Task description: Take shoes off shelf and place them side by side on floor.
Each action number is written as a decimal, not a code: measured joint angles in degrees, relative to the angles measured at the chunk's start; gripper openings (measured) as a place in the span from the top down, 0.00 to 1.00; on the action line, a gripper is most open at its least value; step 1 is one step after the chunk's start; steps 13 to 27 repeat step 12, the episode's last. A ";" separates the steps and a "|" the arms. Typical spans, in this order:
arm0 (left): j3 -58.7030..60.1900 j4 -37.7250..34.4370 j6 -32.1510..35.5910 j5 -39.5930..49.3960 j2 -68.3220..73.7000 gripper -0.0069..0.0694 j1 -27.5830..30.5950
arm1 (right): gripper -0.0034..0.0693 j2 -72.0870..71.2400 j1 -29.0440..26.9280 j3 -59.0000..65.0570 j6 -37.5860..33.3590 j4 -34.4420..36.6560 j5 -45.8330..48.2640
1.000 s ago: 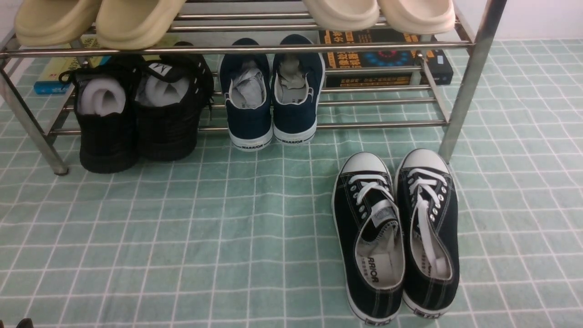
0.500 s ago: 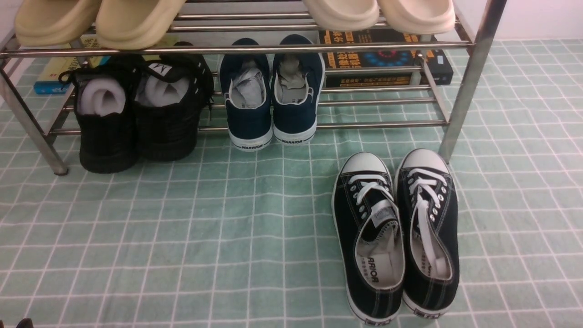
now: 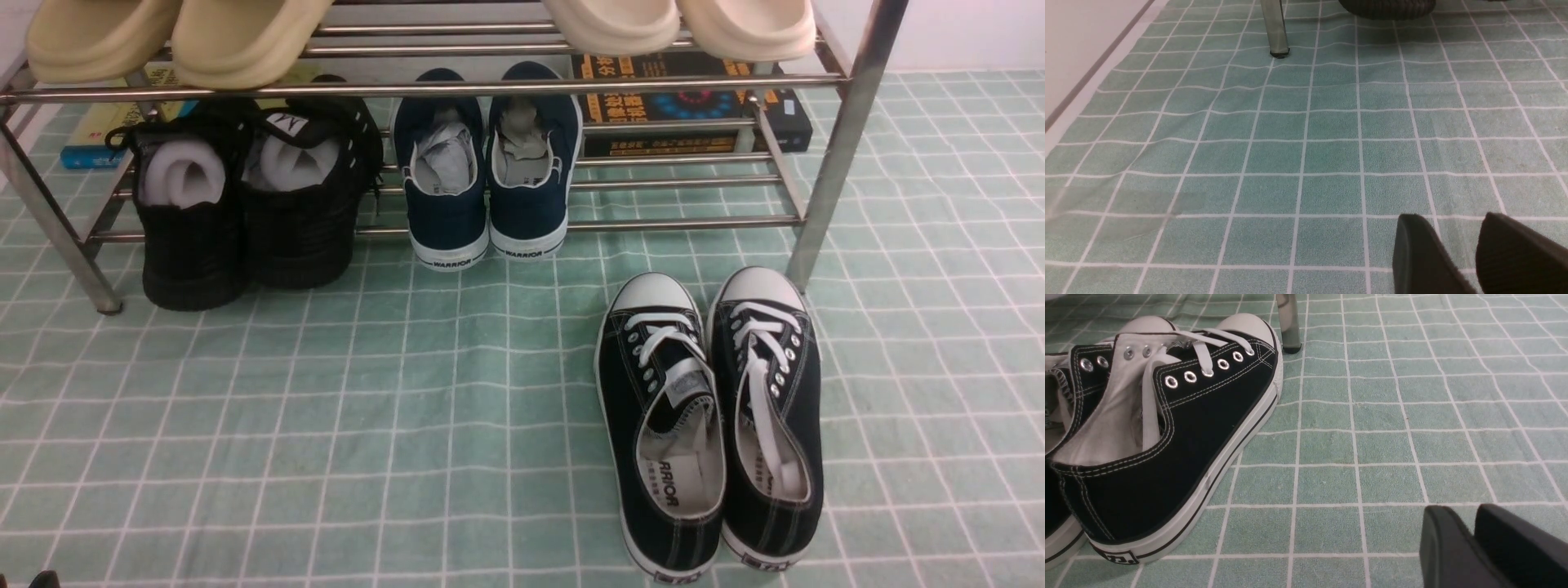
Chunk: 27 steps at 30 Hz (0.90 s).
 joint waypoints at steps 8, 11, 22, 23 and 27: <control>0.00 0.00 0.00 0.00 0.00 0.59 0.00 | 0.76 0.00 0.00 0.00 0.00 0.00 0.00; 0.00 0.00 0.00 0.00 0.00 0.59 0.00 | 0.75 0.00 0.00 0.00 0.00 0.00 0.00; 0.00 0.00 0.00 0.00 0.00 0.59 0.00 | 0.75 0.00 0.00 0.00 0.00 0.00 0.00; 0.00 0.00 0.00 0.00 0.00 0.59 0.00 | 0.75 0.00 0.00 0.00 0.00 0.00 0.00; 0.00 0.00 0.00 0.00 0.00 0.59 0.00 | 0.75 0.00 0.00 0.00 0.00 0.00 0.00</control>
